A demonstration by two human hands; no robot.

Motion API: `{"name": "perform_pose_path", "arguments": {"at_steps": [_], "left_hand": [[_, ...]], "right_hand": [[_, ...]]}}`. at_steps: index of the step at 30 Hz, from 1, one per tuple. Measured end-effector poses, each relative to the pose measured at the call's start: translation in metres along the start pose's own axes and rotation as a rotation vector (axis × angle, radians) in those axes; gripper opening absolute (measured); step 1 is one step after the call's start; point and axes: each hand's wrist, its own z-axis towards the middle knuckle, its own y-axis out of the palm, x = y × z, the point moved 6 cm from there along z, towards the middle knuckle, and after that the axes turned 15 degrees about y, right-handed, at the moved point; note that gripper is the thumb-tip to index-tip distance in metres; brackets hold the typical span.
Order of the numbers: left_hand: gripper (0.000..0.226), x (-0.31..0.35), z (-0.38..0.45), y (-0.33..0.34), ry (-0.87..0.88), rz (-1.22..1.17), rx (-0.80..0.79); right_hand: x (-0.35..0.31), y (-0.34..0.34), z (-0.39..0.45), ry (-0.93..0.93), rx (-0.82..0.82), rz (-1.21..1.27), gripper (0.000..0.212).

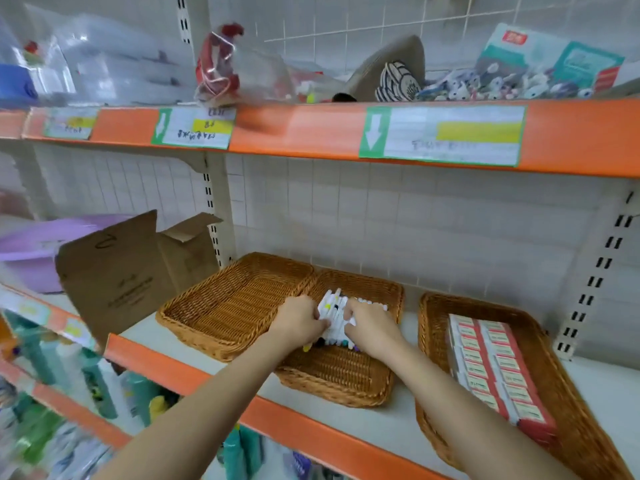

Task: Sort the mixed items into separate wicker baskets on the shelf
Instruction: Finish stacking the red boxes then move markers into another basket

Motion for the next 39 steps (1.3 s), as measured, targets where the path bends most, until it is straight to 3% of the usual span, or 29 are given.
{"name": "perform_pose_path", "arguments": {"at_steps": [6,16,25,31,39], "left_hand": [[0.019,0.0,0.046,0.026,0.058,0.056,-0.15],[0.035,0.004,0.075,0.041,0.191,0.128,-0.139],[0.051,0.006,0.048,0.039,0.377,0.286,-0.259],[0.064,0.001,0.023,0.041,0.41,0.192,-0.399],[0.069,0.028,-0.008,0.046,0.48,0.21,-0.492]], "right_hand": [[0.007,0.009,0.036,0.059,-0.037,-0.09,0.038],[0.009,0.02,0.042,0.049,-0.082,-0.339,0.055],[0.012,0.016,0.015,0.111,-0.05,-0.424,0.061],[0.019,0.017,-0.024,0.222,-0.104,-0.372,0.076],[0.034,0.001,-0.081,0.322,-0.057,-0.267,0.076]]}}
